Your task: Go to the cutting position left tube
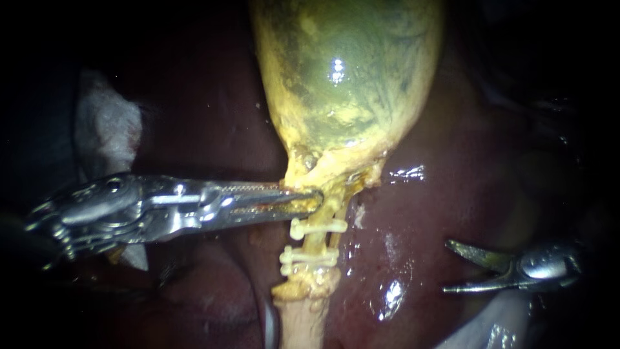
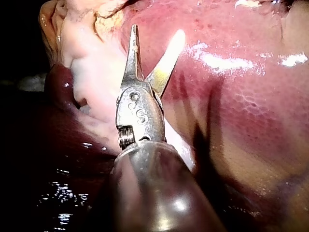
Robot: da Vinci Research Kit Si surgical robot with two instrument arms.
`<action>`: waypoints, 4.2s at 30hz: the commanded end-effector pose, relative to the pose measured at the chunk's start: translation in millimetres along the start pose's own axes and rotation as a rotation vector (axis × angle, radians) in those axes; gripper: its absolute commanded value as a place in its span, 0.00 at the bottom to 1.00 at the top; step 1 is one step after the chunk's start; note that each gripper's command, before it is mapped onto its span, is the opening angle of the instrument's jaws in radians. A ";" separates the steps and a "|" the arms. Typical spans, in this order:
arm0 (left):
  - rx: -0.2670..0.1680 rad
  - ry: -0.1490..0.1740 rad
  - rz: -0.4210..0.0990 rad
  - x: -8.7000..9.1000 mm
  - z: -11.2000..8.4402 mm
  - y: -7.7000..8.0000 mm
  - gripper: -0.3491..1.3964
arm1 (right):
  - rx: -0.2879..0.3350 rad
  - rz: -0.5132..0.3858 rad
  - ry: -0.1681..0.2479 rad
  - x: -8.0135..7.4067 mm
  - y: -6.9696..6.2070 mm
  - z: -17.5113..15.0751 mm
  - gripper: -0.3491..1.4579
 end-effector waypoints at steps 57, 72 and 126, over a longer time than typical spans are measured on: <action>0.005 0.042 0.049 2.5 -1.5 -0.3 0.00 | 0.045 0.229 0.075 2.9 -1.5 3.0 0.68; 0.005 0.042 0.049 2.4 -1.5 -0.3 0.00 | 0.072 0.501 0.073 4.1 -1.1 9.4 0.61; 0.014 0.045 0.051 2.1 -1.2 -0.3 0.00 | 0.090 0.473 0.073 3.9 2.6 20.0 0.66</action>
